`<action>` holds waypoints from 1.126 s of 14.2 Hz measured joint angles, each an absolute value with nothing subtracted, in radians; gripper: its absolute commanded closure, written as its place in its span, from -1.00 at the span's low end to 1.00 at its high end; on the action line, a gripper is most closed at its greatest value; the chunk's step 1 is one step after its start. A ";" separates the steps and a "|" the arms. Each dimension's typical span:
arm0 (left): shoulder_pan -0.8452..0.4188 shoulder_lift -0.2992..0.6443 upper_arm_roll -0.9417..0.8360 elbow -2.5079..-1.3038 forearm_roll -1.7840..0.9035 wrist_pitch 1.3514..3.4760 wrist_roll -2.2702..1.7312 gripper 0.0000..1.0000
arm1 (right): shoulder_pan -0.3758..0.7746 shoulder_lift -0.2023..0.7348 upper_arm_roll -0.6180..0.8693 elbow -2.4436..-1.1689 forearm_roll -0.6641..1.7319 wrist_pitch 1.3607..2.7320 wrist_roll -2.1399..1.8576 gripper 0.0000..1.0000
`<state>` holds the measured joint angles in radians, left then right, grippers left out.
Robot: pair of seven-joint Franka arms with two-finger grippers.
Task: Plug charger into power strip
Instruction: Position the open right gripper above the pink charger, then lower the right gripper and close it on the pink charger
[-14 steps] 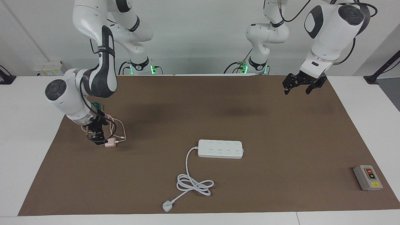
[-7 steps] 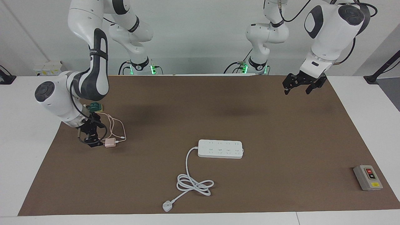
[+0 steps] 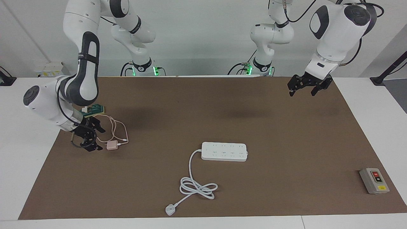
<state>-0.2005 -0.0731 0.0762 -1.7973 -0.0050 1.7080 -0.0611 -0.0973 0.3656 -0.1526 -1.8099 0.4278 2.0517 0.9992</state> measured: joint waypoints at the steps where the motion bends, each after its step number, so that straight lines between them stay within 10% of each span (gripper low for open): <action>1: -0.200 -0.073 0.076 -1.797 -0.005 1.708 -0.061 -1.00 | -0.099 0.370 -0.153 -1.810 0.458 2.038 0.999 -1.00; 16: -0.200 -0.073 0.076 -1.797 -0.005 1.708 -0.061 -1.00 | -0.125 0.449 -0.151 -1.772 0.603 1.931 0.796 -1.00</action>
